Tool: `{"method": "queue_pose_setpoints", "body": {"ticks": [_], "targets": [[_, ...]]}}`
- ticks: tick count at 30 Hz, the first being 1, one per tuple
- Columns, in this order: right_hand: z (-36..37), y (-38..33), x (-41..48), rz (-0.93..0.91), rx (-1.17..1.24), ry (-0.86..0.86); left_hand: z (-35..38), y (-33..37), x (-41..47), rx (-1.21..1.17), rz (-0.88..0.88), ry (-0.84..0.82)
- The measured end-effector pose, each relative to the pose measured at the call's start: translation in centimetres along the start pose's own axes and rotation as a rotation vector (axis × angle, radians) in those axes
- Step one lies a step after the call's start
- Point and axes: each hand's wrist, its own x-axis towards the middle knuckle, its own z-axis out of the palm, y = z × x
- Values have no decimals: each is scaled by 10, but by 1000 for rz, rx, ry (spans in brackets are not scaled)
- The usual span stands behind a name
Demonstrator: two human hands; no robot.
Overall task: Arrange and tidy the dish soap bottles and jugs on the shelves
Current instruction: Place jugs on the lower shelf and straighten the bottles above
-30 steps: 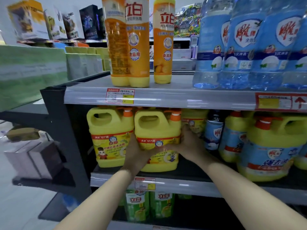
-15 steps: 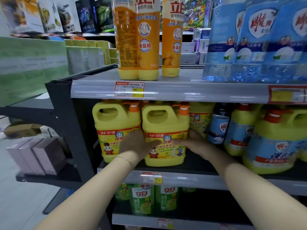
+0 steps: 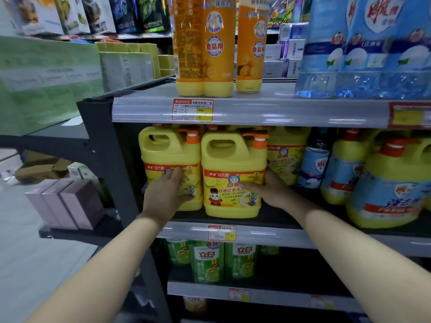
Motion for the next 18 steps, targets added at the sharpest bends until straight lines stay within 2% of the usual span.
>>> {"method": "queue_pose_setpoints", "body": {"ticks": [3, 7, 10, 14, 16, 18], "targets": [[11, -3, 1, 12, -27, 32, 4, -12, -3, -11, 12, 24], [24, -9, -3, -22, -6, 72, 8, -13, -5, -44, -83, 43], [26, -13, -9, -32, -21, 87, 13, -7, -10, -76, -79, 66], [21, -11, -18, -26, -67, 4, 17, 14, -22, -138, 99, 93], [13, -6, -23, 16, -138, -49, 16, 33, -28, -169, 195, 85], [0, 1, -26, 53, -247, -34, 17, 54, -32, -200, 302, 52]]}}
